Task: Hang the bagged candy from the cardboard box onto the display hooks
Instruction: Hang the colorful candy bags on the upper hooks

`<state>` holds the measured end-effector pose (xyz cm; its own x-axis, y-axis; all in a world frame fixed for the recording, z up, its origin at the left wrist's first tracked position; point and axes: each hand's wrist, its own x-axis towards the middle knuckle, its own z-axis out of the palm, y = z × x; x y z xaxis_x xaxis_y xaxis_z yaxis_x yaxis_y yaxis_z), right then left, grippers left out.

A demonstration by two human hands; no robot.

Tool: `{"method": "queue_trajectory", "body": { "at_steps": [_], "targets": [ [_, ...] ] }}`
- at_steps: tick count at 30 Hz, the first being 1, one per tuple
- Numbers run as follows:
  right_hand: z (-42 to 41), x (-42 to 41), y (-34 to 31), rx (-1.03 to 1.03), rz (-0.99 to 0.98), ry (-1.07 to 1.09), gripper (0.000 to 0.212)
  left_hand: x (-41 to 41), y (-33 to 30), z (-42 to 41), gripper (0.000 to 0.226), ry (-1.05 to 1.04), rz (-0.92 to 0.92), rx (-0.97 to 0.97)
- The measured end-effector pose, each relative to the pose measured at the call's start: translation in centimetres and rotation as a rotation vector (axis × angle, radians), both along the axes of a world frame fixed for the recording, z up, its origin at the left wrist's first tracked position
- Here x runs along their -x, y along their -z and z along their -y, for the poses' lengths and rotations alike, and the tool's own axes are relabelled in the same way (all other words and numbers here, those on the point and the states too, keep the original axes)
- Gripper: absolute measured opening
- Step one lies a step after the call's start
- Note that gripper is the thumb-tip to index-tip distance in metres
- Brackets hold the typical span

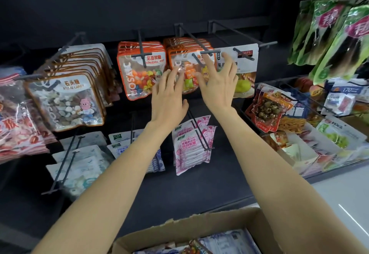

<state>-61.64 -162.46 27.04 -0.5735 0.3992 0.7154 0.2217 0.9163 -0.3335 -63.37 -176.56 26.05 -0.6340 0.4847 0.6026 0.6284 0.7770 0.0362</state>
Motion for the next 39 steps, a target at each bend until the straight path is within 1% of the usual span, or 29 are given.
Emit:
{"method": "queue_trajectory", "body": {
  "at_steps": [3, 5, 8, 9, 10, 12, 13, 15, 16, 18, 19, 20, 21, 24, 26, 27, 29, 31, 34, 36, 37, 38, 39],
  "targets": [
    [0.3, -1.0, 0.9, -0.036, -0.026, -0.060, 0.056, -0.2, -0.2, 0.2, 0.070, 0.019, 0.037, -0.036],
    [0.9, -2.9, 2.2, 0.002, -0.081, -0.133, 0.053, -0.7, 0.0, 0.6, 0.067, 0.069, 0.024, -0.088],
    [2.4, -7.1, 5.2, 0.132, -0.210, -0.249, 0.037, -2.3, 1.1, 1.8, 0.048, 0.173, -0.124, -0.196],
    [2.9, -8.7, 6.5, 0.175, -0.214, -0.280, 0.032, -3.1, 1.8, 2.5, 0.040, 0.204, -0.167, -0.236],
    [3.3, -10.3, 8.0, 0.214, -0.175, -0.316, 0.029, -4.0, 3.0, 3.4, 0.033, 0.233, -0.186, -0.272],
    [4.2, -13.6, 11.6, 0.299, 0.000, -0.393, 0.026, -6.4, 6.5, 5.9, 0.023, 0.275, -0.132, -0.297],
    [4.6, -15.2, 13.8, 0.335, 0.115, -0.427, 0.025, -7.7, 8.7, 7.5, 0.021, 0.278, -0.065, -0.283],
    [5.5, -17.9, 18.2, 0.367, 0.383, -0.482, 0.022, -10.4, 13.9, 11.4, 0.022, 0.234, 0.126, -0.226],
    [5.9, -19.0, 20.5, 0.363, 0.551, -0.496, 0.020, -11.5, 16.5, 13.5, 0.024, 0.184, 0.236, -0.197],
    [6.8, -20.5, 24.2, 0.317, 0.918, -0.522, 0.024, -13.1, 21.3, 17.5, 0.027, 0.031, 0.442, -0.140],
    [7.2, -21.0, 25.7, 0.291, 1.071, -0.539, 0.028, -13.6, 23.3, 19.3, 0.030, -0.061, 0.535, -0.108],
    [7.8, -21.3, 27.1, 0.280, 1.180, -0.558, 0.030, -14.0, 25.0, 20.8, 0.035, -0.153, 0.629, -0.079],
    [8.4, -21.6, 28.3, 0.283, 1.245, -0.580, 0.031, -14.2, 26.2, 22.0, 0.041, -0.241, 0.720, -0.064],
    [10.9, -21.7, 32.3, 0.289, 1.330, -0.615, 0.038, -14.5, 28.4, 24.5, 0.057, -0.467, 0.934, -0.070],
    [12.6, -21.5, 35.2, 0.303, 1.389, -0.585, 0.045, -14.4, 29.7, 25.6, 0.063, -0.544, 1.036, -0.057],
    [13.3, -21.4, 36.5, 0.316, 1.429, -0.552, 0.050, -14.4, 30.2, 25.9, 0.063, -0.556, 1.065, -0.046],
    [14.3, -21.3, 39.0, 0.336, 1.537, -0.473, 0.061, -14.5, 30.9, 26.4, 0.055, -0.544, 1.089, -0.050],
    [14.7, -21.1, 41.3, 0.305, 1.626, -0.424, 0.071, -14.8, 31.2, 26.5, 0.045, -0.520, 1.090, -0.058],
    [14.2, -20.5, 44.2, 0.227, 1.701, -0.417, 0.089, -15.6, 31.4, 26.3, 0.037, -0.477, 1.079, -0.036],
    [13.4, -20.0, 45.7, 0.153, 1.755, -0.427, 0.099, -16.4, 31.2, 25.9, 0.037, -0.439, 1.057, -0.004],
    [13.1, -19.8, 46.2, 0.091, 1.770, -0.430, 0.101, -16.8, 31.1, 25.5, 0.037, -0.413, 1.023, 0.022],
    [12.8, -19.8, 46.6, 0.035, 1.777, -0.442, 0.097, -17.3, 31.0, 25.0, 0.036, -0.370, 0.980, 0.050],
    [12.6, -19.8, 46.6, 0.005, 1.745, -0.469, 0.084, -17.7, 31.1, 24.2, 0.036, -0.311, 0.945, 0.081]
  ]
}}
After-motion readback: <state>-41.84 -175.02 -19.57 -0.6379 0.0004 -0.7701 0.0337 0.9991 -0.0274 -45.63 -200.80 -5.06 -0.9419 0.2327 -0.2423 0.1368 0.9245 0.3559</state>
